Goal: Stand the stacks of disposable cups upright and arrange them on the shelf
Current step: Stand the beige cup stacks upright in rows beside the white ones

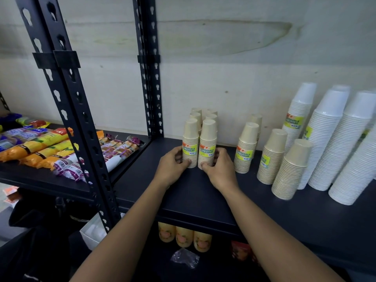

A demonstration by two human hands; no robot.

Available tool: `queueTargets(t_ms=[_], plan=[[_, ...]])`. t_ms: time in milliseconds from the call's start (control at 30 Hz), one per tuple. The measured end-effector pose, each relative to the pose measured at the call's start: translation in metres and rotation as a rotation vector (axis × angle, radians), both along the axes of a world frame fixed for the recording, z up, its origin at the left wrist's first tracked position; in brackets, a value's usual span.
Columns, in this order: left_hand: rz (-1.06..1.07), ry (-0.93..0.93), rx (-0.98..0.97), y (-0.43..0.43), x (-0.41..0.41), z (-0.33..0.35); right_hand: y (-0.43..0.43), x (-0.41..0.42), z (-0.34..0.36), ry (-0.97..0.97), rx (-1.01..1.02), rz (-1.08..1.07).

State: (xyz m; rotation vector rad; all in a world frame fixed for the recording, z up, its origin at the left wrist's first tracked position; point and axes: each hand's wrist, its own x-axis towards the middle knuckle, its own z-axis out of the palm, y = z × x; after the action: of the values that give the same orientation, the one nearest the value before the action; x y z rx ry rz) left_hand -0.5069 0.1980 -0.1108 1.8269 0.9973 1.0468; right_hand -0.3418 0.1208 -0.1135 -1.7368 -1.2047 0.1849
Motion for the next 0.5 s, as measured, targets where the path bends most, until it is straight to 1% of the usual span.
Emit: queueTargets(t_ms=[500], plan=[[-0.029,0.01,-0.009,-0.0011,-0.0014,0.0009,-0.0043,0.0008,0.0026,-0.011,-0.02,0.014]])
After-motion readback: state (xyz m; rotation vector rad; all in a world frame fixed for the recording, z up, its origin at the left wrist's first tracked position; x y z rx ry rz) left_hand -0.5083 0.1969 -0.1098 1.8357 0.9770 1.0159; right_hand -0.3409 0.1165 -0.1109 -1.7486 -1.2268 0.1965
